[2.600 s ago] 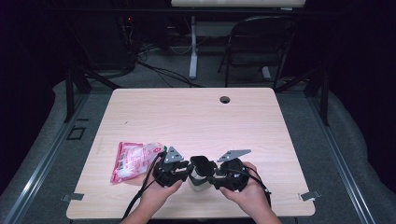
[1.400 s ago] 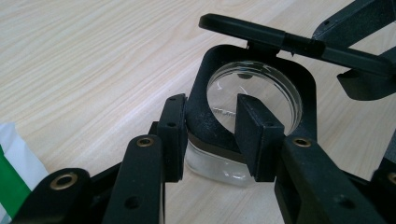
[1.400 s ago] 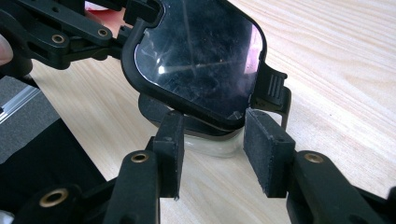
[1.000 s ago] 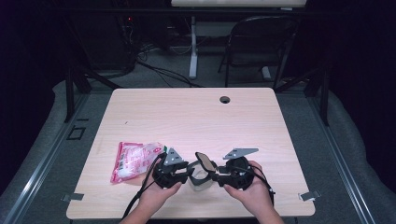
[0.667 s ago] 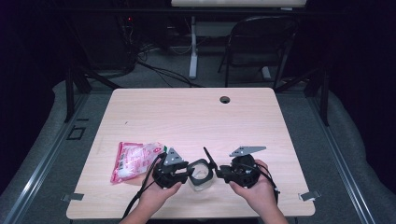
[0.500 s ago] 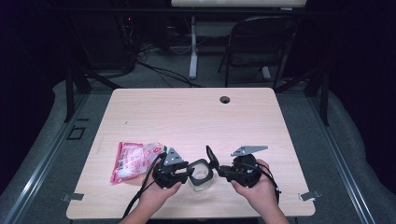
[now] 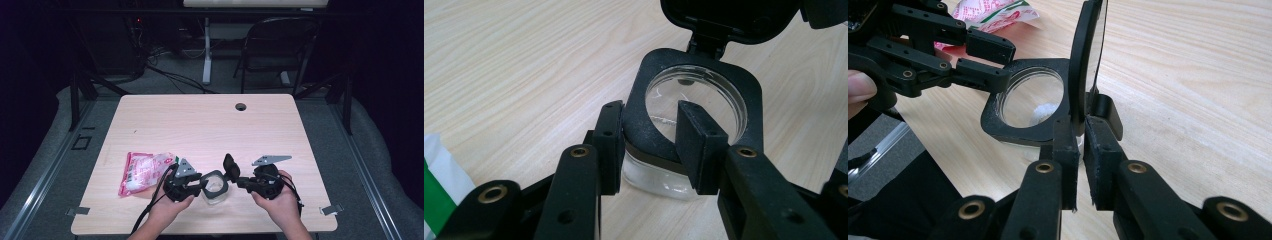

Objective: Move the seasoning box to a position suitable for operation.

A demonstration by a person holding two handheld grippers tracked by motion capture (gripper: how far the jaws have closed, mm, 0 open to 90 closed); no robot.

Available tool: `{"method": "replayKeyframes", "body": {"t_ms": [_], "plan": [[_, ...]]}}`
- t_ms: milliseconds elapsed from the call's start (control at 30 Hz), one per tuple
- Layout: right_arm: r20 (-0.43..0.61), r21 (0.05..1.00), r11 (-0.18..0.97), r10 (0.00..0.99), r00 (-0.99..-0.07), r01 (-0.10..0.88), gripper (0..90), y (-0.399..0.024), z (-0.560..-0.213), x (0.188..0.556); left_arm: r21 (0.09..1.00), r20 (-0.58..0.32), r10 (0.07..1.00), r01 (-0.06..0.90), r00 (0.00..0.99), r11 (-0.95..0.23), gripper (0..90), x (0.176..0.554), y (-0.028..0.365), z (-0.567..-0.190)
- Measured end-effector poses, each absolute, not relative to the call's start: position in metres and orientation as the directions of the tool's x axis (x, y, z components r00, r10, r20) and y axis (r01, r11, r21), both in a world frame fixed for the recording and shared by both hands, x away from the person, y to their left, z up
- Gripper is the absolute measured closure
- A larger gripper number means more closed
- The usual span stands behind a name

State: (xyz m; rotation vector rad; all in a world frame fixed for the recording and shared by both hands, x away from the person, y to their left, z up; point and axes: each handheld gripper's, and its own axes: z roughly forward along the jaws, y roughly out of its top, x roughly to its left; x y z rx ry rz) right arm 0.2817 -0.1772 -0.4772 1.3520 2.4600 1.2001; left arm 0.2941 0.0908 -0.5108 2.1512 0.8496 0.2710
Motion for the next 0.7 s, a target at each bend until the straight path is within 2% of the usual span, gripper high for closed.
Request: {"method": "replayKeyframes", "body": {"t_ms": [700], "plan": [[0.265,0.672,0.297,0.759,-0.595,0.678,85.0,-0.1736,-0.4762,0.2909,0.744,-0.092,0.661,0.493,0.744,-0.451,62.8,0.2924,0.0925,-0.5109]]}}
